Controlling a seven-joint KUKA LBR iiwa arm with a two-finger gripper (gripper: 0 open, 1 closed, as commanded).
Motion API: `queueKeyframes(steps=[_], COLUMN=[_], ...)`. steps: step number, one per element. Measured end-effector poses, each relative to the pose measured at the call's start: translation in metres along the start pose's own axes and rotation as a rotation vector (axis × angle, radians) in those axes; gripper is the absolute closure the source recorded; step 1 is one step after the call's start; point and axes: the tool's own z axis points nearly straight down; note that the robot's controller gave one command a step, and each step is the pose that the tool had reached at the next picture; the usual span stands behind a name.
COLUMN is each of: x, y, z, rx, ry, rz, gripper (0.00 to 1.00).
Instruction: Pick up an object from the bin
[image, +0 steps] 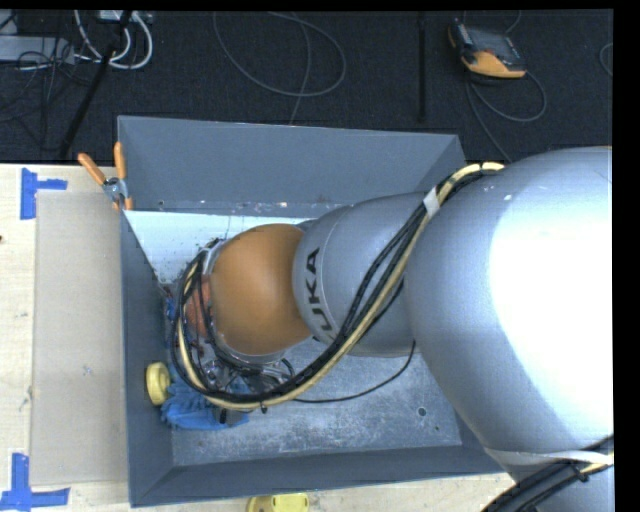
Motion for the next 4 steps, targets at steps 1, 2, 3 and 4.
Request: queueKeyframes(steps=[1, 2, 3, 4], x=[0.0, 0.0, 0.002, 0.001], y=[0.0, 0.0, -0.001, 0.001], z=[0.0, -0.001, -0.006, -0.016], rx=[0.0, 0.0, -0.002, -0.005], ry=[0.0, 0.0, 0.001, -0.004], rz=[0.0, 0.001, 0.003, 0.003], gripper=[1.0, 1.0, 1.0, 1.0])
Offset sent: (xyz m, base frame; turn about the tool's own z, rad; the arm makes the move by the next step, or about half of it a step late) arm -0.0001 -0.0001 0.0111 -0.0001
